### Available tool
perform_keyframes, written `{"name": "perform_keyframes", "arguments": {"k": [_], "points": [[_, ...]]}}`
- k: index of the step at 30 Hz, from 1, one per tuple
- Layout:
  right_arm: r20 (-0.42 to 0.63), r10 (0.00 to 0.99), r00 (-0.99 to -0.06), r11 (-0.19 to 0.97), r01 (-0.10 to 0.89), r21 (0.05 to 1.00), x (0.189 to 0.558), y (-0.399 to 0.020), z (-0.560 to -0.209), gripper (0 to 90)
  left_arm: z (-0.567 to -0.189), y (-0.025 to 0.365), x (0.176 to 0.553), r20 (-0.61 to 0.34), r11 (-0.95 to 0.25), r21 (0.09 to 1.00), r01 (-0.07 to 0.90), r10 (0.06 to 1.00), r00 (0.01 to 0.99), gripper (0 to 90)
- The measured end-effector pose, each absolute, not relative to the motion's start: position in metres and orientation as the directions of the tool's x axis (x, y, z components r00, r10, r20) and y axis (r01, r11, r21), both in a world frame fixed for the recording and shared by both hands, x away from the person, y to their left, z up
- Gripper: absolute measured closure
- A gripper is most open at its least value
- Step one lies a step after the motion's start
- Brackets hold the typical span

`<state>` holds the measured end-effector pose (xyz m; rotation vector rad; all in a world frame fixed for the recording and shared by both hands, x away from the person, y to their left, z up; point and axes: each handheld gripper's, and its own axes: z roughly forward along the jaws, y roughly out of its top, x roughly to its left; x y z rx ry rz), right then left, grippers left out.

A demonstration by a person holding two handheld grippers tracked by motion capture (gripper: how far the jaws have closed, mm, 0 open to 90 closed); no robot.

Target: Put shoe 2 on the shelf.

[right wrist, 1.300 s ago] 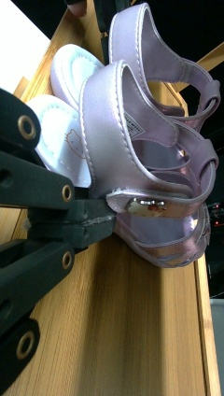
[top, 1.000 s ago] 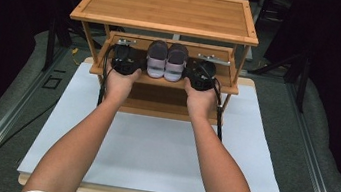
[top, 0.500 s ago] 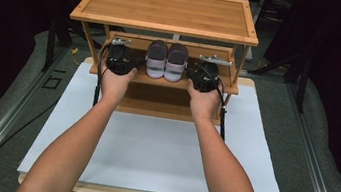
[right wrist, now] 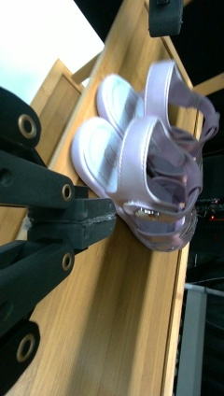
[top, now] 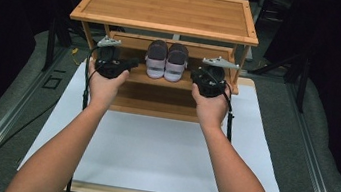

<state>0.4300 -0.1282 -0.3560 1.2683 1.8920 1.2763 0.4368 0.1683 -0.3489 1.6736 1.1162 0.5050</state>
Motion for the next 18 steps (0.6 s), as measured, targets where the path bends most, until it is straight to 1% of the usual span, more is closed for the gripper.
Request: {"name": "perform_keyframes", "arguments": {"k": [3, 5, 9, 13, 18], "points": [[0.084, 0.894, -0.440, 0.115, 0.406, 0.906, 0.424, -0.130, -0.354, 89.9, -0.348, 0.173, 0.431, -0.181, -0.051, 0.904, 0.425, 0.853, 0.489, 89.5], [0.085, 0.885, -0.457, 0.123, 0.407, 0.905, 0.414, -0.133, -0.351, 89.7, -0.346, 0.181, 0.422, -0.181, -0.053, 0.906, 0.420, 0.848, 0.498, 89.5], [0.067, 0.878, -0.473, 0.141, 0.390, 0.910, 0.398, -0.142, -0.346, 89.7, -0.343, 0.191, 0.408, -0.185, -0.045, 0.911, 0.410, 0.844, 0.504, 89.5], [0.013, 0.883, -0.470, 0.176, 0.356, 0.918, 0.381, -0.153, -0.345, 89.4, -0.345, 0.202, 0.393, -0.173, -0.055, 0.912, 0.405, 0.846, 0.504, 89.5], [0.030, 0.871, -0.490, 0.170, 0.358, 0.918, 0.358, -0.168, -0.351, 88.8, -0.352, 0.215, 0.373, -0.178, -0.054, 0.914, 0.403, 0.838, 0.516, 89.0]]}}
